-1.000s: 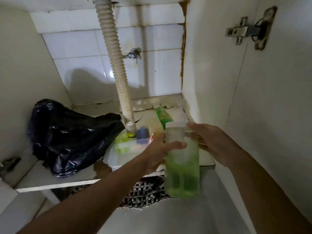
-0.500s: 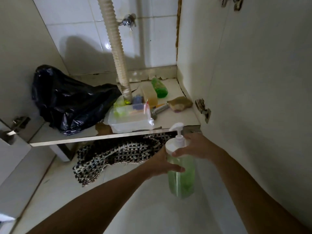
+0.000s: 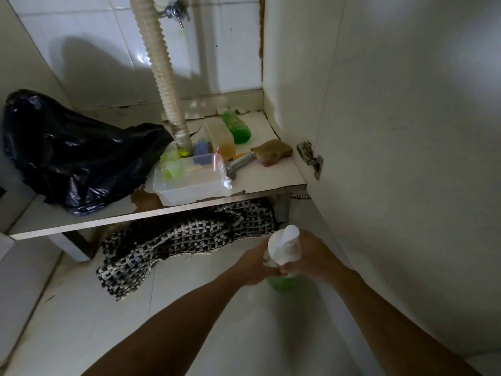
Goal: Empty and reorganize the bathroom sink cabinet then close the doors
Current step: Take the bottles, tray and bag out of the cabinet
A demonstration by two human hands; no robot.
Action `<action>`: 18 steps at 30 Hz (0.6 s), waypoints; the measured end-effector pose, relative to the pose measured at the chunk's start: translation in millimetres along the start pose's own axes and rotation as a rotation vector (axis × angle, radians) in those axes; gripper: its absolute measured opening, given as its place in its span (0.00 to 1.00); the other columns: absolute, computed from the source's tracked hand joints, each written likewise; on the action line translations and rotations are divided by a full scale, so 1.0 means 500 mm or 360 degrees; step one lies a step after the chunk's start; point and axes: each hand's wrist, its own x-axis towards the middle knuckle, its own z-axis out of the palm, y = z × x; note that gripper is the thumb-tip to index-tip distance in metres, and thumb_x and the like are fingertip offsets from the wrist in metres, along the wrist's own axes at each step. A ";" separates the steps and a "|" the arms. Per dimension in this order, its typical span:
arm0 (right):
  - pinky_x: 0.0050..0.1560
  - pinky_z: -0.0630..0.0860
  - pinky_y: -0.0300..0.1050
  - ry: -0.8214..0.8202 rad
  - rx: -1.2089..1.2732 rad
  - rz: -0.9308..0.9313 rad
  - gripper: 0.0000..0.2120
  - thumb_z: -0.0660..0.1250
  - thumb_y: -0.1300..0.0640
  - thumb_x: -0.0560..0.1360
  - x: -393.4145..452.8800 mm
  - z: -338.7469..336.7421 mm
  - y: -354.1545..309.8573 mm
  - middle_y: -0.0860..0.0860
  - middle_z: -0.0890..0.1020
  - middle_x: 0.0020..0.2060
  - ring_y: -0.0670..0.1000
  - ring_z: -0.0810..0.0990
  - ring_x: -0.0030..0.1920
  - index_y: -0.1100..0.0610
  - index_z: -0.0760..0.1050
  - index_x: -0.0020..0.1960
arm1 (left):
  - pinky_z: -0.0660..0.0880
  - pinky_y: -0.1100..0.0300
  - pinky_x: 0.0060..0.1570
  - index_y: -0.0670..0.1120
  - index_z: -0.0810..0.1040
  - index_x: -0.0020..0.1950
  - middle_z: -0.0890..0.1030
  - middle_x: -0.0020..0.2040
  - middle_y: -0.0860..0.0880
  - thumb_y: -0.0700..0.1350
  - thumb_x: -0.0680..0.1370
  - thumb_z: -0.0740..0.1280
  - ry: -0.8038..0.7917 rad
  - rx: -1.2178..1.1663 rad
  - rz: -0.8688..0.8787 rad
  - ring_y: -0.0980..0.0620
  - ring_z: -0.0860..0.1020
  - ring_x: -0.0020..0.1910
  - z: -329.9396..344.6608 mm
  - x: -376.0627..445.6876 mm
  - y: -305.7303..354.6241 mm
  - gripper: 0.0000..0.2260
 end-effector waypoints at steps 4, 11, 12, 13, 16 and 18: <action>0.58 0.74 0.49 -0.0028 0.0003 0.0041 0.47 0.80 0.45 0.52 0.024 0.015 0.015 0.47 0.76 0.61 0.51 0.75 0.59 0.49 0.67 0.68 | 0.71 0.51 0.65 0.54 0.53 0.77 0.71 0.71 0.48 0.50 0.71 0.74 -0.0091 0.0096 0.0001 0.46 0.72 0.66 -0.013 0.004 -0.013 0.41; 0.54 0.71 0.43 -0.0044 -0.0010 0.0099 0.43 0.80 0.48 0.57 0.036 0.007 0.007 0.45 0.74 0.59 0.48 0.74 0.57 0.50 0.66 0.68 | 0.69 0.53 0.65 0.54 0.51 0.77 0.69 0.72 0.48 0.47 0.72 0.74 -0.0201 0.0123 -0.0027 0.45 0.71 0.67 -0.025 0.021 -0.009 0.42; 0.54 0.69 0.42 -0.0056 -0.0014 0.0105 0.41 0.80 0.51 0.59 0.034 0.003 0.002 0.46 0.74 0.60 0.48 0.73 0.57 0.50 0.66 0.68 | 0.69 0.54 0.65 0.53 0.51 0.77 0.69 0.72 0.47 0.47 0.72 0.74 -0.0210 0.0134 -0.0031 0.45 0.71 0.67 -0.026 0.024 -0.009 0.41; 0.54 0.68 0.41 -0.0080 -0.0018 0.0103 0.40 0.80 0.52 0.61 0.036 0.001 0.002 0.46 0.74 0.60 0.48 0.73 0.57 0.51 0.65 0.69 | 0.69 0.54 0.65 0.53 0.52 0.77 0.68 0.72 0.47 0.47 0.72 0.74 -0.0219 0.0157 -0.0030 0.45 0.70 0.67 -0.029 0.025 -0.008 0.41; 0.53 0.68 0.40 -0.0227 -0.0113 0.0152 0.33 0.75 0.60 0.67 0.036 -0.024 -0.002 0.46 0.74 0.59 0.49 0.73 0.57 0.53 0.67 0.68 | 0.68 0.53 0.66 0.52 0.55 0.77 0.69 0.72 0.47 0.46 0.73 0.73 -0.0280 0.0257 -0.0061 0.46 0.69 0.68 -0.044 0.028 -0.007 0.38; 0.54 0.71 0.42 -0.0252 -0.0280 0.0201 0.26 0.68 0.64 0.71 0.038 -0.055 -0.011 0.53 0.75 0.63 0.53 0.74 0.60 0.56 0.67 0.67 | 0.69 0.53 0.66 0.50 0.59 0.76 0.70 0.71 0.47 0.48 0.74 0.72 -0.0297 0.0392 -0.0121 0.46 0.69 0.69 -0.067 0.026 0.002 0.34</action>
